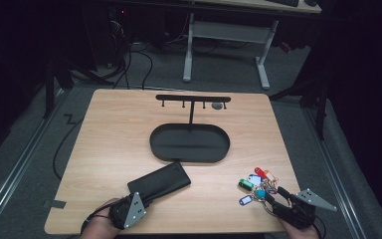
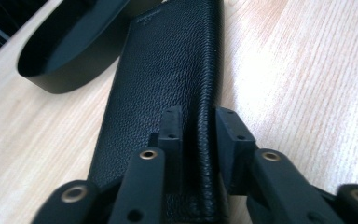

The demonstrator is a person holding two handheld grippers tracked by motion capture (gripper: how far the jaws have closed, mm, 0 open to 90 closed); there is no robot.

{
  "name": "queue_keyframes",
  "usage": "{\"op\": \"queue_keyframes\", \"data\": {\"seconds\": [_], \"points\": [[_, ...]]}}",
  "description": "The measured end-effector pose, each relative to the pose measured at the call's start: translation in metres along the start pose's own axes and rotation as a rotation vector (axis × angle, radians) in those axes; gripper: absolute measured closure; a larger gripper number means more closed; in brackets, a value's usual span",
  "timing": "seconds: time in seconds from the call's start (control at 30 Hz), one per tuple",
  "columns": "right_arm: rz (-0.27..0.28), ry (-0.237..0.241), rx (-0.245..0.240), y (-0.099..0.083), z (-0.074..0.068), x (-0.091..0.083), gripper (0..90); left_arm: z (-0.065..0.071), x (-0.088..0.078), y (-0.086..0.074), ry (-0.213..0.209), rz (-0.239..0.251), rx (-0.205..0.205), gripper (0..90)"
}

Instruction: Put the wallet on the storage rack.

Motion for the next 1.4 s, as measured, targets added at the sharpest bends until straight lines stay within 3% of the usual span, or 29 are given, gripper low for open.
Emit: {"op": "queue_keyframes", "data": {"seconds": [0.07, 0.27, 0.5, 0.63, 0.67, 0.73, 0.77, 0.87, 1.4], "points": [[0.004, -0.001, 0.003, 0.000, 0.001, -0.001, 38.9, -0.002, -0.003, 0.001, 0.004, 0.013, -0.023, 76.2], [0.005, -0.001, 0.009, 0.000, 0.002, -0.002, 38.9, -0.003, -0.011, 0.005, 0.012, 0.045, -0.040, 78.4], [0.012, -0.005, 0.006, 0.001, 0.001, -0.002, 38.8, -0.005, -0.021, 0.008, -0.001, 0.094, -0.108, 79.0], [0.011, -0.006, 0.013, 0.001, 0.001, -0.002, 38.8, -0.014, -0.028, 0.009, -0.037, 0.157, -0.223, 79.2], [0.011, -0.007, 0.013, 0.001, 0.002, -0.002, 38.9, -0.014, -0.028, 0.009, -0.037, 0.157, -0.223, 79.2], [0.010, -0.008, 0.016, 0.000, 0.002, -0.002, 38.9, -0.018, -0.030, 0.009, -0.057, 0.187, -0.277, 79.3], [0.010, -0.008, 0.016, 0.000, 0.002, -0.002, 38.9, -0.018, -0.030, 0.009, -0.057, 0.187, -0.277, 79.3], [0.008, -0.009, 0.021, 0.000, 0.002, -0.002, 38.8, -0.024, -0.035, 0.009, -0.082, 0.221, -0.347, 79.5], [0.002, -0.012, 0.025, -0.001, 0.002, -0.001, 38.8, -0.029, -0.050, 0.014, -0.125, 0.292, -0.446, 80.2]]}}
Point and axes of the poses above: each handheld gripper's, and its own axes: x roughly forward along the jaws, y roughly out of its top, z roughly to its right, the point moved 3 cm from there along x, roughly forward along the jaws, and after that the axes turned 4 degrees about z, right-handed, at the moved point
